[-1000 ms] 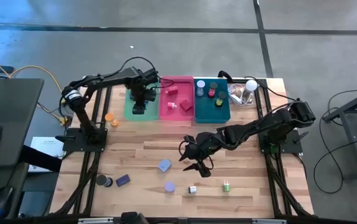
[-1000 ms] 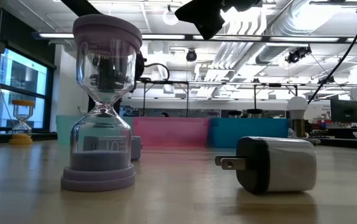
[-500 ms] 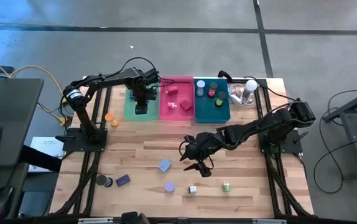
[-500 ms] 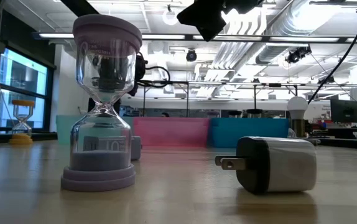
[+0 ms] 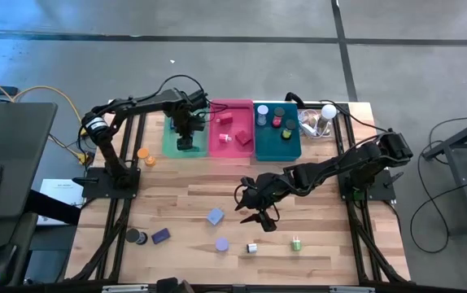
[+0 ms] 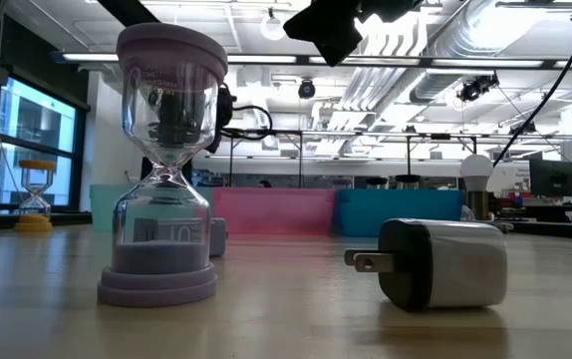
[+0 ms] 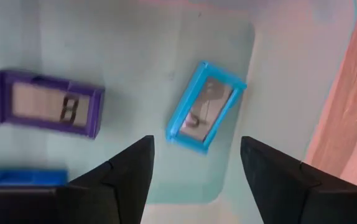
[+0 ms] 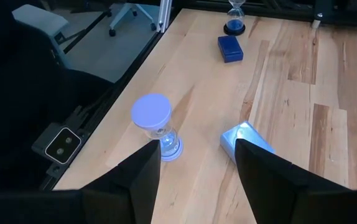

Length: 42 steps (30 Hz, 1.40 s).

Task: Pick & Place Office items
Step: Put the yellow hourglass into the dark blue bin

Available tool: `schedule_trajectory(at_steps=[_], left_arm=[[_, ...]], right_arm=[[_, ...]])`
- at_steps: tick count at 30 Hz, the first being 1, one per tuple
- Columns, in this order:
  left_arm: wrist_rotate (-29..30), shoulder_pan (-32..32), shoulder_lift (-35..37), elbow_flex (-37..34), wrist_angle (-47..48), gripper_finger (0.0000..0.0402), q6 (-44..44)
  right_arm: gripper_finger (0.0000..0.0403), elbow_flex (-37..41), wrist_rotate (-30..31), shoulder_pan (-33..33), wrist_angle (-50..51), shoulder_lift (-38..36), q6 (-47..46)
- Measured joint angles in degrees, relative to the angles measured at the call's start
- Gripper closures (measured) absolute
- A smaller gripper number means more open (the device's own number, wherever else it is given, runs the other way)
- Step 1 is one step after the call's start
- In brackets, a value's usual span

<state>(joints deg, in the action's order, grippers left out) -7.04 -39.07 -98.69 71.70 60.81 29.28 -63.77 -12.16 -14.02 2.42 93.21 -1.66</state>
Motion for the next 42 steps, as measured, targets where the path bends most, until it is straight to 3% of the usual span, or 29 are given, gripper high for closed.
schedule_trajectory(at_steps=[6, 15, 24, 36, 42], left_arm=[[6.02, 3.23, 5.58, 0.05, 4.29, 0.0169, -2.69], [6.77, 14.19, 17.37, 0.09, 6.45, 0.0169, -9.31], [9.12, 20.66, 22.39, 0.15, 21.57, 0.0169, -14.1], [6.89, 16.3, 31.28, -0.09, 24.89, 0.0169, -8.72], [6.84, 9.52, 36.91, -5.59, 24.35, 0.0169, -4.88]], right_arm=[[0.0207, 0.02, 0.02, 0.0, -0.02, 0.0, 0.06], [0.0207, 0.02, 0.02, 0.02, -1.08, 0.0, 1.89], [0.0207, 0.02, 0.02, 0.02, -1.38, 0.0, 1.36], [0.0207, 0.02, 0.02, 0.02, -1.36, 0.0, 1.3], [0.0207, 0.02, 0.02, 0.02, -1.22, 0.0, 1.3]])
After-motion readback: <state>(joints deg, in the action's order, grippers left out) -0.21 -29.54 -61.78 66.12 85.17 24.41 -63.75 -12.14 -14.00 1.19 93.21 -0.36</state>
